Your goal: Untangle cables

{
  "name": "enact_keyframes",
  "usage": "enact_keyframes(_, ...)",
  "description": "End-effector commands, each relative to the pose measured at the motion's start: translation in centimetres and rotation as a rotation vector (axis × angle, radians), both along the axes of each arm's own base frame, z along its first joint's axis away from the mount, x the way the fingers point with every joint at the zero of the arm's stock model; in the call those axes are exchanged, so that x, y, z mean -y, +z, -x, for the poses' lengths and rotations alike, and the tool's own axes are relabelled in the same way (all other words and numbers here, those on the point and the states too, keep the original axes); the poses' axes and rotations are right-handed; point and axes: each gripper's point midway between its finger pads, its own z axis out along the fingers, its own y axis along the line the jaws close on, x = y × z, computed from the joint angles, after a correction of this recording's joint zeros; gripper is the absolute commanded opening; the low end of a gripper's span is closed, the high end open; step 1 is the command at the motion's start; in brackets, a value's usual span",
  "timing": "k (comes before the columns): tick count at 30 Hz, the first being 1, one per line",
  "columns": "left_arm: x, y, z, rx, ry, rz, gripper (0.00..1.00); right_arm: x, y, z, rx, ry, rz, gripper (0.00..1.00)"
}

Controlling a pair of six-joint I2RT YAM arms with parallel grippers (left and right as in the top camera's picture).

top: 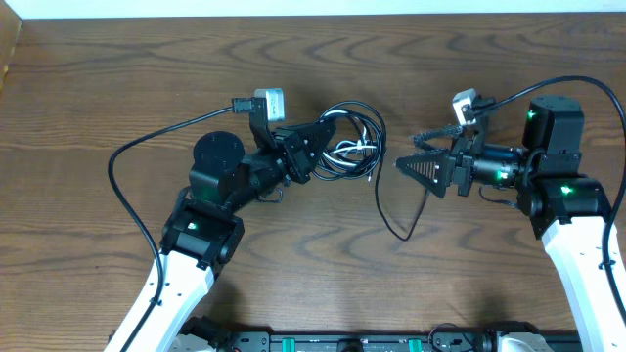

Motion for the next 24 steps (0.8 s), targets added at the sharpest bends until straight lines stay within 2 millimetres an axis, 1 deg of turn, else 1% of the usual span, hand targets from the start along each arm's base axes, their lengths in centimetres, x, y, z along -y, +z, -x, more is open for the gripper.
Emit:
enact_keyframes(1, 0.1, 1.6, 0.3, 0.056, -0.024, 0.004, 0.07, -0.3, 0.7, 0.3, 0.011, 0.018, -0.014, 0.89)
enact_keyframes(10, 0.0, 1.6, 0.2, -0.190, 0.027, 0.196, 0.08, 0.5, -0.7, -0.6, -0.013, -0.056, 0.050, 0.90)
enact_keyframes(16, 0.0, 1.6, 0.2, -0.306, 0.046, 0.286, 0.07, 0.5, -1.3, -0.1, 0.030, -0.022, 0.086, 0.91)
enact_keyframes(24, 0.0, 1.6, 0.2, -0.426, 0.064, 0.379, 0.07, 0.5, -1.3, -0.1, 0.058, -0.011, 0.097, 0.91)
